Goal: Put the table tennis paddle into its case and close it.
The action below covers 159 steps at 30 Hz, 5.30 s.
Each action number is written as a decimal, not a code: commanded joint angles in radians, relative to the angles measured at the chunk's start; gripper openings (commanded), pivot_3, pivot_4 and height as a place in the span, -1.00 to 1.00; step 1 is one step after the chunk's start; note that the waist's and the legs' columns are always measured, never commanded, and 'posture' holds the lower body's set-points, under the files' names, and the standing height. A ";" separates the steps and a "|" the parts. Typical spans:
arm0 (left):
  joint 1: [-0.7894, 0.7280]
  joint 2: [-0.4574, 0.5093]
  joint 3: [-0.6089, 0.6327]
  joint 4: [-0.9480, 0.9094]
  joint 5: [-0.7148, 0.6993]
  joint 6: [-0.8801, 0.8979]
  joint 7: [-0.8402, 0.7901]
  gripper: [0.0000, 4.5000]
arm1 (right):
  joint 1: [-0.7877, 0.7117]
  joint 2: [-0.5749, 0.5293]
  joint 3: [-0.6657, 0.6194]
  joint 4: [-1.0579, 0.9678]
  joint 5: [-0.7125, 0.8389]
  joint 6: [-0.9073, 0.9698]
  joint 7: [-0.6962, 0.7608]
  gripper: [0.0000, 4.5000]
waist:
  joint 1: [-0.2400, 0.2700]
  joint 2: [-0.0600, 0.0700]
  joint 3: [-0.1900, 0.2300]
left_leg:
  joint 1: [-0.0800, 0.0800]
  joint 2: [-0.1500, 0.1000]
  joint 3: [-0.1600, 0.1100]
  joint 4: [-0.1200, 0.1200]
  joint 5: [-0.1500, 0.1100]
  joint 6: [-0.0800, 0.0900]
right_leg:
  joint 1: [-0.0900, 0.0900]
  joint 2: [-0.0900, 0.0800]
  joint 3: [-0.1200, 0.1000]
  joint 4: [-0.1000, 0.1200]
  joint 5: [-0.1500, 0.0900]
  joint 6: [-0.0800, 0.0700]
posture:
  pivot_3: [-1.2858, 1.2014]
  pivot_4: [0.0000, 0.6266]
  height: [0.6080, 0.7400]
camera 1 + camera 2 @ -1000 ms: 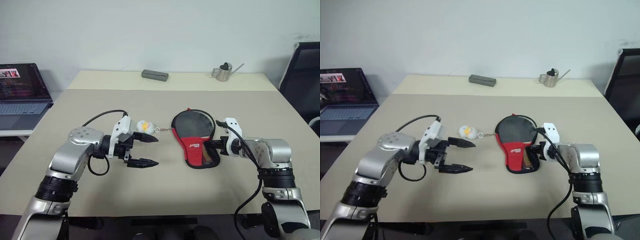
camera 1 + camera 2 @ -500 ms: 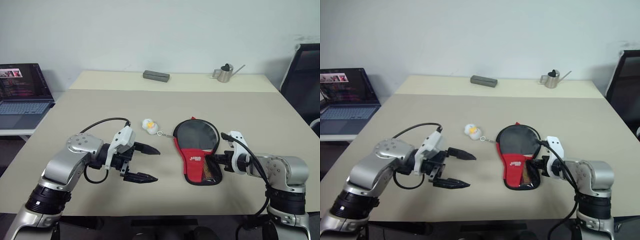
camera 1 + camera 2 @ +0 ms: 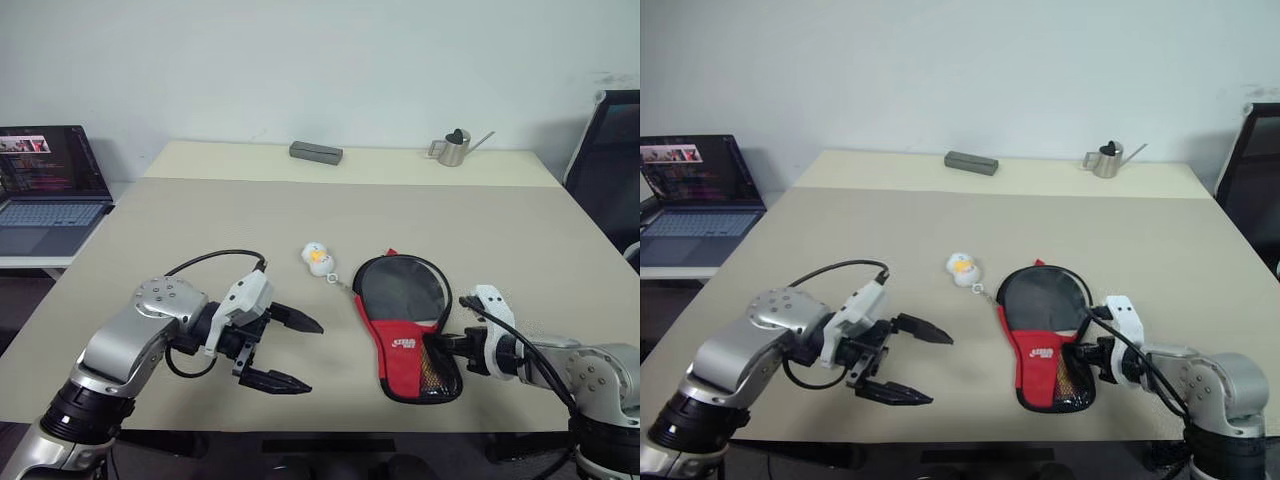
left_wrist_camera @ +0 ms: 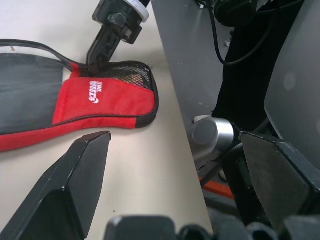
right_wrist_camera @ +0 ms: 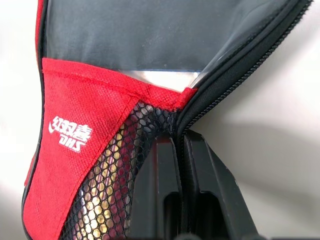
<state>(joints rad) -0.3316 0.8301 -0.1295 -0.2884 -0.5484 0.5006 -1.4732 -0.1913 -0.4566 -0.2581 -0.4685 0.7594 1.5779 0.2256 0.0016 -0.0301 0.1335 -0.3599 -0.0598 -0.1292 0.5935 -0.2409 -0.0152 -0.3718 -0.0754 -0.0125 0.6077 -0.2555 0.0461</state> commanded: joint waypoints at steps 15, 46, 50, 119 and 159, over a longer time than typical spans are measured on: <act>0.045 0.017 -0.001 -0.065 -0.026 -0.005 -0.011 1.00 | 0.134 -0.069 -0.046 -0.050 0.405 0.037 -0.262 -1.00 | 0.000 -0.001 -0.001 | -0.001 0.000 -0.001 -0.001 0.000 0.000 | 0.000 0.000 0.000 -0.001 -0.001 -0.001 | 0.03 -0.52 1.00; 0.084 0.030 0.020 -0.039 -0.004 -0.042 0.023 1.00 | 0.243 -0.276 -0.054 -0.024 0.130 -0.570 0.192 0.99 | -0.003 0.004 0.002 | -0.003 0.002 -0.001 -0.001 0.000 0.000 | 0.000 0.001 -0.001 -0.007 -0.001 0.000 | 0.03 -0.52 1.00; 0.051 0.006 0.059 0.001 -0.013 -0.023 0.095 1.00 | 0.167 -0.251 0.008 -0.052 0.092 -0.671 0.268 0.99 | -0.006 0.004 0.004 | -0.003 0.005 0.001 -0.001 0.000 0.000 | 0.002 0.002 -0.001 -0.008 -0.001 0.000 | 0.03 -0.52 1.00; -0.560 -0.495 -0.006 1.133 0.479 -0.269 0.614 1.00 | -0.038 -0.032 0.455 0.217 -0.521 -0.992 0.417 0.99 | -0.002 -0.003 0.000 | -0.002 0.000 0.001 0.002 -0.001 -0.002 | 0.003 0.005 0.000 -0.008 0.009 0.013 | 0.03 -0.52 1.00; -0.574 -0.565 -0.037 1.210 0.581 -0.342 0.619 -0.95 | -0.043 0.083 0.501 0.538 -0.675 -1.112 0.317 1.00 | -0.004 -0.005 -0.010 | 0.006 0.000 0.002 0.009 0.000 -0.003 | 0.005 0.005 0.001 0.002 0.008 0.013 | 0.03 -0.52 1.00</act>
<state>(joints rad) -0.8711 0.2772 -0.1545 0.9202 0.0173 0.1841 -0.8724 -0.2571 -0.3692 0.2280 -0.0202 0.1382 0.4266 0.5821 -0.0026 -0.0348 0.1231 -0.3531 -0.0600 -0.1277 0.6027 -0.2413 -0.0178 -0.3656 -0.0701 -0.0114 0.6100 -0.2472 0.0589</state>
